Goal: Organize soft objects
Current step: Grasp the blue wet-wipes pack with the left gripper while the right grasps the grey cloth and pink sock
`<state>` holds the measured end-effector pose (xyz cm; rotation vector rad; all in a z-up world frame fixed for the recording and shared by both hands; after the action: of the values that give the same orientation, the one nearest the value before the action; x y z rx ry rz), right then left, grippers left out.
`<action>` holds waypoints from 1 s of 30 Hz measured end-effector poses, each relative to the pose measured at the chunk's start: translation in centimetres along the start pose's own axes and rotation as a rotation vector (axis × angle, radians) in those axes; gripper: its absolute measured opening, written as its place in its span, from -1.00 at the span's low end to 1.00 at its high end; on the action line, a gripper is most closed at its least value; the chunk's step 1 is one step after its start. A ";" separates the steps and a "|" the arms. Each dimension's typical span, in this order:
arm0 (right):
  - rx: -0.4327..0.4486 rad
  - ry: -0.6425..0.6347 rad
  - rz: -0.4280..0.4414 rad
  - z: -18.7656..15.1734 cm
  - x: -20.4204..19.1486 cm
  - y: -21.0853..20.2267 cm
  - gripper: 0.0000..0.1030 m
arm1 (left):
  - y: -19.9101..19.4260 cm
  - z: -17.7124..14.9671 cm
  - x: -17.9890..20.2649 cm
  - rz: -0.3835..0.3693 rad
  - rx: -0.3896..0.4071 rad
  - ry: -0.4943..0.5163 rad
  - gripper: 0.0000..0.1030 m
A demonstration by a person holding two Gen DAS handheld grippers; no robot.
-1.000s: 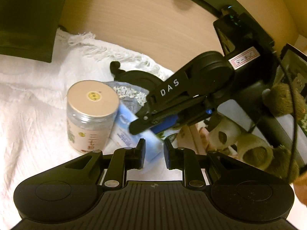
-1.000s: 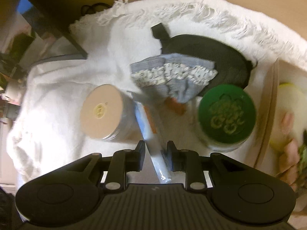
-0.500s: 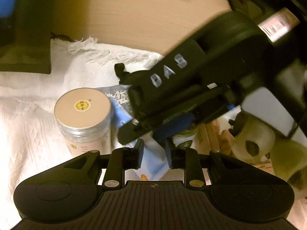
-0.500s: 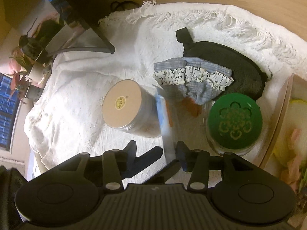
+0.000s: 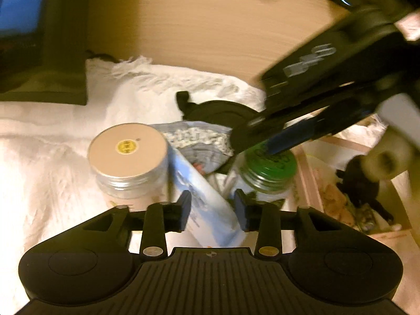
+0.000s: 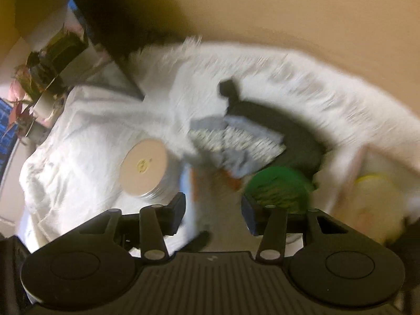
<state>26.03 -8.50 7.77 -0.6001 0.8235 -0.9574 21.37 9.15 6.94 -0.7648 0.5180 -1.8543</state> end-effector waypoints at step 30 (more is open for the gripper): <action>0.115 -0.168 -0.201 0.1 1.3 -2.6 0.09 | 1.4 -0.5 0.1 0.132 0.025 -0.061 0.66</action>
<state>25.35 -10.86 9.32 -0.6620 0.5620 -1.1131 21.87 8.53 5.66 -0.7503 0.4938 -1.7078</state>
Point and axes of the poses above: each gripper's, at about its wrist camera, not at the fingertips, and y roughly the way its jaws point, x to its right, z to its top, the point moved 2 cm from there along y, roughly the way its jaws point, and after that the axes turned 9 degrees about -y, right-handed, at the moved point
